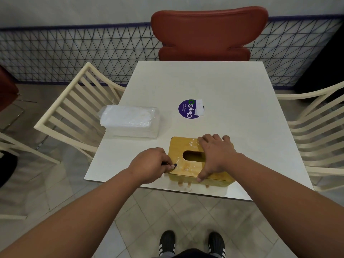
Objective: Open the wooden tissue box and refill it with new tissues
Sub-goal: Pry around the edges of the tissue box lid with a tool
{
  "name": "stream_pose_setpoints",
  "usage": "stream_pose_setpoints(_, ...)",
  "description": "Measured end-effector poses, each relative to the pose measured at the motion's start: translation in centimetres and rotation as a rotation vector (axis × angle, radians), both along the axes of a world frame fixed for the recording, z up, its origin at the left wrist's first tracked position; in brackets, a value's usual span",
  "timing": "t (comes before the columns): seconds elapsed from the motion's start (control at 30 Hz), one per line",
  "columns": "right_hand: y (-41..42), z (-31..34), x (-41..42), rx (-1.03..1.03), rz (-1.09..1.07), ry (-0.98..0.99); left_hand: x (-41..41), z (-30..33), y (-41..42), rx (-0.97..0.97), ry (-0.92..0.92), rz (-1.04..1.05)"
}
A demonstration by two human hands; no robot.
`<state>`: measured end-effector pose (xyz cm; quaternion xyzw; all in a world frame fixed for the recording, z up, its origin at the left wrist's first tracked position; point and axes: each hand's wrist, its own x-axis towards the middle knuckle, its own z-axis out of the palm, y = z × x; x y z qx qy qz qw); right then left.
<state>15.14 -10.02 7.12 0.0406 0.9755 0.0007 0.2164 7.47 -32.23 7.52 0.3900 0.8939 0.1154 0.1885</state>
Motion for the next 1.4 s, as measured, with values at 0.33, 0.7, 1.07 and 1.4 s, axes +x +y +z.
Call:
stream_pose_setpoints(0.33, 0.0, 0.2, 0.0, 0.001, 0.000, -0.005, 0.8, 0.8, 1.5, -0.079, 0.069, -0.007)
stream_pose_setpoints(0.7, 0.1, 0.0, 0.0, 0.004, -0.003, 0.000, 1.7, 0.7, 3.0, -0.069, 0.061, -0.062)
stream_pose_setpoints(1.07, 0.1, 0.0, 0.0, -0.007, -0.005, 0.002, 1.1, 0.7, 2.2, -0.033, 0.034, -0.026)
stream_pose_setpoints(1.4, 0.1, -0.1, 0.0, -0.008, -0.008, -0.005, 0.3, 0.4, 2.7, -0.001, -0.010, 0.052)
